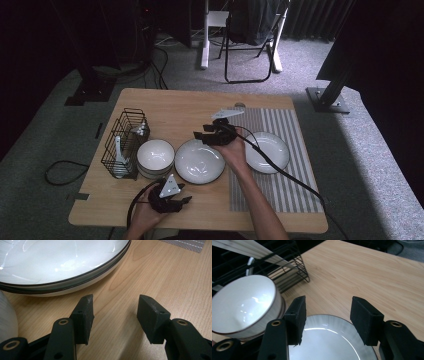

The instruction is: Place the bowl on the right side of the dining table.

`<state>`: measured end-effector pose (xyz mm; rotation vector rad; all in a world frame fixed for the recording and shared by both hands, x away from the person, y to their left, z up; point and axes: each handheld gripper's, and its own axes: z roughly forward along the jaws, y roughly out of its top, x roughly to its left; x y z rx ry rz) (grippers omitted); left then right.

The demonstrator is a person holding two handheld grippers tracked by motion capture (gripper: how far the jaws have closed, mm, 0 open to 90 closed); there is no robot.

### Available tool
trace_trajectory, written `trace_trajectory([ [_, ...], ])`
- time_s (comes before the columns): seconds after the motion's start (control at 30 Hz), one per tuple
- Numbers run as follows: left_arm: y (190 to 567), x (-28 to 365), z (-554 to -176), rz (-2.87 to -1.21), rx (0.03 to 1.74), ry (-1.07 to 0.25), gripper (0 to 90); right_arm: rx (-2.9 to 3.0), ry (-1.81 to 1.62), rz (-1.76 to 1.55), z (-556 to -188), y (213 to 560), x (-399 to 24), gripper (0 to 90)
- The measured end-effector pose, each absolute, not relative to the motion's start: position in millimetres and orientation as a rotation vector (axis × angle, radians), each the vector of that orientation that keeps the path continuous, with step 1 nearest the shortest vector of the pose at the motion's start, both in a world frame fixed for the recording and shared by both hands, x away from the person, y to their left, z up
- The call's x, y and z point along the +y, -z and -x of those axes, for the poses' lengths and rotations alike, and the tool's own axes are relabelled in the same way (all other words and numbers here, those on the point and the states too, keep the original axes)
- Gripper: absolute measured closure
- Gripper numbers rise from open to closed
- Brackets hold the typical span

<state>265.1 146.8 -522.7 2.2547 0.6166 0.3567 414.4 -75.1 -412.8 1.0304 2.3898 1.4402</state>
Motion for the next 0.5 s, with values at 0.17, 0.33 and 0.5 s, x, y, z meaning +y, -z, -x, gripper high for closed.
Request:
trace_trajectory([
  [0.17,522.7,146.6,-265.0,-2.254,0.615,-0.361,47.9,2.388,-1.454,-1.017,-415.0,409.4,-69.0,46.8],
  [0.33,522.8,146.7,-265.0,-2.254,0.614,-0.363,47.9,2.404,-1.477,-0.983,-412.4,406.9,-58.0,49.3],
  [0.5,522.7,146.7,-265.0,-2.255,0.612,-0.363,47.8,2.434,-1.493,-0.967,-412.9,404.6,-48.3,49.3],
])
